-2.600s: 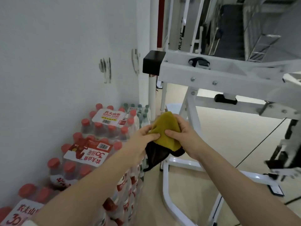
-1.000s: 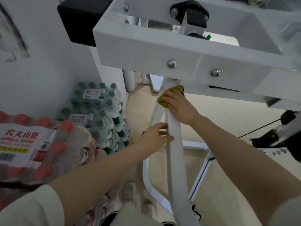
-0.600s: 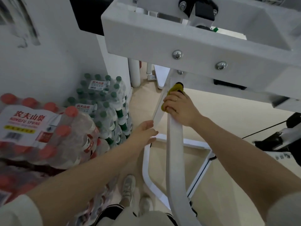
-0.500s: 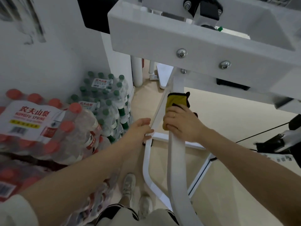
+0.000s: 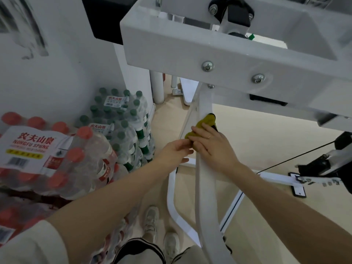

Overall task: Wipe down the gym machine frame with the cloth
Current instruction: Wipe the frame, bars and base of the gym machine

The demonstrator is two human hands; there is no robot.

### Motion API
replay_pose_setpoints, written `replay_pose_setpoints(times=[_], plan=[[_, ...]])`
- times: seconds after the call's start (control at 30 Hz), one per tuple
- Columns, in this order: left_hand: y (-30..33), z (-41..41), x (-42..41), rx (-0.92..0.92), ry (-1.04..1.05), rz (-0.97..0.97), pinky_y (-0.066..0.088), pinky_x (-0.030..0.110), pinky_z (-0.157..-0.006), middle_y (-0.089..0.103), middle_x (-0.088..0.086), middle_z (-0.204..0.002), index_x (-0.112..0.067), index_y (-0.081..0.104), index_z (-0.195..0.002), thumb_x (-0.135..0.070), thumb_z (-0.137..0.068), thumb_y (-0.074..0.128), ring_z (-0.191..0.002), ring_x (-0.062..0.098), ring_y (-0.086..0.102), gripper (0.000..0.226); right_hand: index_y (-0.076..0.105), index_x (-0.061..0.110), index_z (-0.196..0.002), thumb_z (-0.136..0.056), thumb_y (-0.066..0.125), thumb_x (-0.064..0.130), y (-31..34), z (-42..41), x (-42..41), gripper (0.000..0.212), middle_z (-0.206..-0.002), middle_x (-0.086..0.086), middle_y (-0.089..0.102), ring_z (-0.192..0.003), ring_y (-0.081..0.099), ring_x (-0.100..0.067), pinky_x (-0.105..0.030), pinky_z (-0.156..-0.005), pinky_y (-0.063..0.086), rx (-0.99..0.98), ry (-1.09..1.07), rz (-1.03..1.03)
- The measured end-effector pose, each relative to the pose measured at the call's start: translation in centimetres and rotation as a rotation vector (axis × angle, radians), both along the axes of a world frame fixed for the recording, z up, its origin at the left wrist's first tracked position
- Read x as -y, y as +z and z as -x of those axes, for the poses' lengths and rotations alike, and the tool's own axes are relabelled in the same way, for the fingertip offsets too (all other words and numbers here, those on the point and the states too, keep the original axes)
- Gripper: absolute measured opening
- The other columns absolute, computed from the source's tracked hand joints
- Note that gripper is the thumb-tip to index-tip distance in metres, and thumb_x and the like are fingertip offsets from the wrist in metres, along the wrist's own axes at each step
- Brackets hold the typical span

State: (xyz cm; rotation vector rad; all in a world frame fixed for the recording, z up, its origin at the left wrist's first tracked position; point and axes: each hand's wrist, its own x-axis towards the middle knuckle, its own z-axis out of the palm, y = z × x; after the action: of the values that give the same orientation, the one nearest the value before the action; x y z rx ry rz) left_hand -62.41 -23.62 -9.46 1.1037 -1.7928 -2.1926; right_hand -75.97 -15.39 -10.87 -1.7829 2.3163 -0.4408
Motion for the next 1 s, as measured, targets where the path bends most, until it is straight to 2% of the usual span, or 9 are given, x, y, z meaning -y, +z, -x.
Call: replay_pose_setpoints(times=[0.1,0.2,0.3,0.43,0.53,0.63,0.7,0.77,1.0], plan=[[-0.7,0.9,-0.2,0.015,-0.166,0.109,0.045,0.031,-0.099,0.057,-0.004,-0.124,-0.021,0.047,-0.133,-0.017,-0.085,0.064,-0.109,0.009,0.056,0.051,0.051,0.034,-0.131,-0.09,0.014,0.05,0.1,0.6,0.5,0.057,-0.149,0.016,0.032,-0.14,0.022,-0.011,-0.036,-0.101,0.03,-0.008,-0.044,0.003],[-0.7,1.6,-0.1,0.063,-0.145,0.015,0.043,0.036,-0.102,0.04,-0.004,-0.132,-0.026,0.019,-0.147,-0.012,-0.081,0.069,-0.114,0.012,0.051,0.084,0.041,0.027,-0.139,-0.098,0.041,0.033,-0.3,3.8,4.8,0.042,-0.153,0.006,0.026,-0.142,0.017,-0.018,-0.04,-0.105,0.031,0.022,-0.126,0.008],[-1.1,1.8,0.0,0.065,-0.195,0.031,0.048,0.016,-0.086,0.044,0.0,-0.14,-0.014,0.03,-0.144,-0.009,-0.083,0.067,-0.114,0.008,0.049,0.072,0.036,0.023,-0.142,-0.095,0.048,0.029,-0.5,6.3,8.1,0.049,-0.155,-0.003,0.02,-0.142,0.011,-0.024,-0.043,-0.112,0.024,0.11,-0.225,-0.028],[-1.2,1.6,0.1,0.025,-0.202,0.01,0.048,0.008,-0.076,0.054,-0.007,-0.13,-0.011,0.041,-0.137,-0.008,-0.083,0.066,-0.108,0.002,0.054,0.06,0.057,0.02,-0.126,-0.092,0.03,0.039,-1.2,2.5,4.2,0.048,-0.148,-0.006,0.034,-0.137,0.023,-0.029,-0.044,-0.103,0.031,-0.01,-0.195,0.089],[-1.4,1.4,0.4,0.013,-0.212,-0.017,0.047,0.013,-0.084,0.055,-0.007,-0.129,-0.018,0.049,-0.128,-0.004,-0.083,0.065,-0.111,0.004,0.053,0.049,0.063,0.018,-0.117,-0.089,0.025,0.041,-1.4,0.1,0.0,0.053,-0.144,-0.007,0.041,-0.133,0.028,-0.029,-0.033,-0.107,0.022,0.053,-0.068,0.16],[-1.5,1.1,0.0,-0.041,-0.066,-0.34,0.043,0.024,-0.095,0.051,-0.001,-0.134,-0.014,0.033,-0.141,0.008,-0.085,0.053,-0.111,0.01,0.055,0.063,0.064,0.017,-0.116,-0.089,0.025,0.045,-1.7,3.0,1.8,0.055,-0.144,-0.011,0.039,-0.135,0.023,-0.033,-0.027,-0.111,0.006,0.099,-0.019,0.097],[-1.3,1.3,-0.2,-0.055,0.074,-0.509,0.043,0.026,-0.095,0.058,0.003,-0.118,-0.011,0.025,-0.143,0.01,-0.084,0.043,-0.104,0.014,0.057,0.065,0.064,0.018,-0.115,-0.09,0.029,0.045,-1.9,4.8,4.7,0.051,-0.145,-0.013,0.037,-0.138,0.022,-0.034,-0.035,-0.114,0.009,0.095,-0.097,0.082],[-0.8,1.6,-0.5,-0.075,0.167,-0.58,0.046,0.026,-0.089,0.055,0.008,-0.108,-0.012,0.04,-0.127,0.007,-0.085,0.037,-0.099,0.019,0.054,0.046,0.065,0.02,-0.114,-0.095,0.038,0.035,-2.2,5.4,6.6,0.036,-0.148,-0.012,0.032,-0.14,0.017,-0.032,-0.038,-0.114,0.012,0.065,-0.166,-0.007],[-0.2,-0.9,-0.1,-0.001,0.305,-0.353,0.041,0.037,-0.099,0.046,0.011,-0.137,-0.006,0.039,-0.137,0.001,-0.091,0.033,-0.124,0.027,0.047,0.047,0.071,0.019,-0.078,-0.082,0.038,0.033,-1.5,-2.9,-1.5,0.036,-0.127,-0.013,0.056,-0.118,0.047,-0.042,-0.051,-0.081,0.047,-0.064,-0.075,0.129]])
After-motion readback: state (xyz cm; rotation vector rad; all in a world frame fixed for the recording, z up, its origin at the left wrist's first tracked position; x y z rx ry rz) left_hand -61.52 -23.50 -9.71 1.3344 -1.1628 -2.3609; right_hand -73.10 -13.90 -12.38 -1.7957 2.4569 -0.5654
